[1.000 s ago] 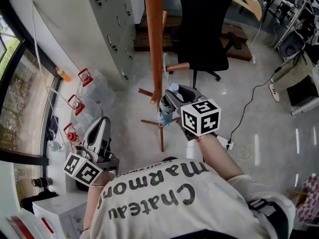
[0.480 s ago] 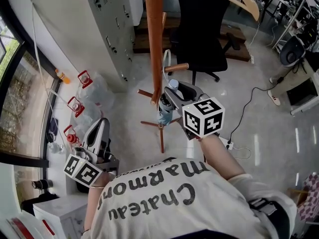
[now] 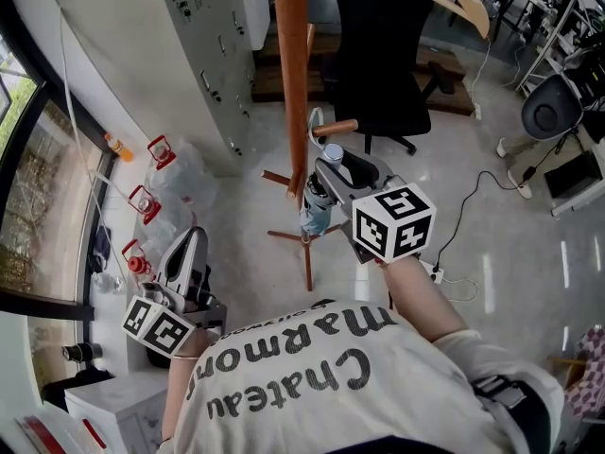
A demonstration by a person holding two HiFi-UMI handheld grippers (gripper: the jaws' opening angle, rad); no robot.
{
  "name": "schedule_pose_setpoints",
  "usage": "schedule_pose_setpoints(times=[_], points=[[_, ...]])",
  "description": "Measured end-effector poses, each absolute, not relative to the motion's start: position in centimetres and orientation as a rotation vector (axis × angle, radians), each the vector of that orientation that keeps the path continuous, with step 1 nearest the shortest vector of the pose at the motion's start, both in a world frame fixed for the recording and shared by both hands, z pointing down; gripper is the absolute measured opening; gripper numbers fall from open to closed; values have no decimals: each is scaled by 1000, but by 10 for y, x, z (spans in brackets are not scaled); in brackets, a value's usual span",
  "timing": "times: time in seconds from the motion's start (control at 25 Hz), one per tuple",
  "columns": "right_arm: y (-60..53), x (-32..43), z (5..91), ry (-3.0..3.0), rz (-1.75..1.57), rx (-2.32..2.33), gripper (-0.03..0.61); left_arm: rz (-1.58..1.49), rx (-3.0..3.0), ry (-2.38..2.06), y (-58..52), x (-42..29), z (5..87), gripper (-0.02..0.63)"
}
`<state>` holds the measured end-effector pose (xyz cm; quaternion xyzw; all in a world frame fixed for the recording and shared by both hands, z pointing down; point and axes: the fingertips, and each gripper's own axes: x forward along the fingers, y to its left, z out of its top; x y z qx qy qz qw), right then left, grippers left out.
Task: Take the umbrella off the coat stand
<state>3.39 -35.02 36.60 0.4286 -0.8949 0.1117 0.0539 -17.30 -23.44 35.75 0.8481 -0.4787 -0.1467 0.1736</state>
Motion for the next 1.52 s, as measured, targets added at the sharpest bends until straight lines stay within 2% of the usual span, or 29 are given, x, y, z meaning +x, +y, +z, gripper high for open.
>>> schedule_pose_setpoints(times=[1.52], points=[[-339,75,332,-2689,299,1568,163,-450,2377,-1368,-211,-191,354,23]])
